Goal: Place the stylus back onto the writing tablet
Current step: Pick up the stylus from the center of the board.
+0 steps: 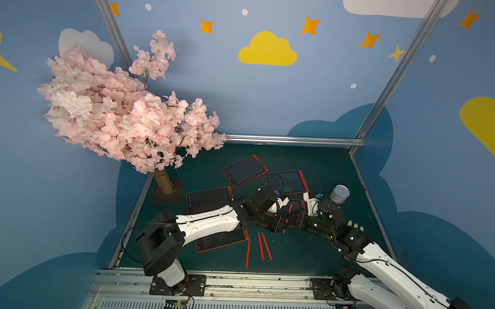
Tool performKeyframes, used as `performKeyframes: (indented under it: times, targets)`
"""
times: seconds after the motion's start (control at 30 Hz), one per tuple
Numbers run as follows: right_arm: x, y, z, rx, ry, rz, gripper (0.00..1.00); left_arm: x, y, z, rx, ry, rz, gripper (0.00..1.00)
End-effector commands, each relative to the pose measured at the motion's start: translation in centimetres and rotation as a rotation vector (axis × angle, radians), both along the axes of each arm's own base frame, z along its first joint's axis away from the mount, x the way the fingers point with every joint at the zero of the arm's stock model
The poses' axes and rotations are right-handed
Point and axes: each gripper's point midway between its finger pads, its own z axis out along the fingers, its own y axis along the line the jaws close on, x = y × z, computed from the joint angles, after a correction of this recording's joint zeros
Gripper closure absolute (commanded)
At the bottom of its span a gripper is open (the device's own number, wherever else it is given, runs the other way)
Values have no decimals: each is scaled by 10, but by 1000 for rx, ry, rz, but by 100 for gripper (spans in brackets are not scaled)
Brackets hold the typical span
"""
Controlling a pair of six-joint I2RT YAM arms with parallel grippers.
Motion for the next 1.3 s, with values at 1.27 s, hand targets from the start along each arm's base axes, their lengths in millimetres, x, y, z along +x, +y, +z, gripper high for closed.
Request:
performKeyframes:
  times: [1.27]
  targets:
    - [4, -2, -7, -56, 1, -25, 82, -3, -6, 10, 2, -51, -15, 98]
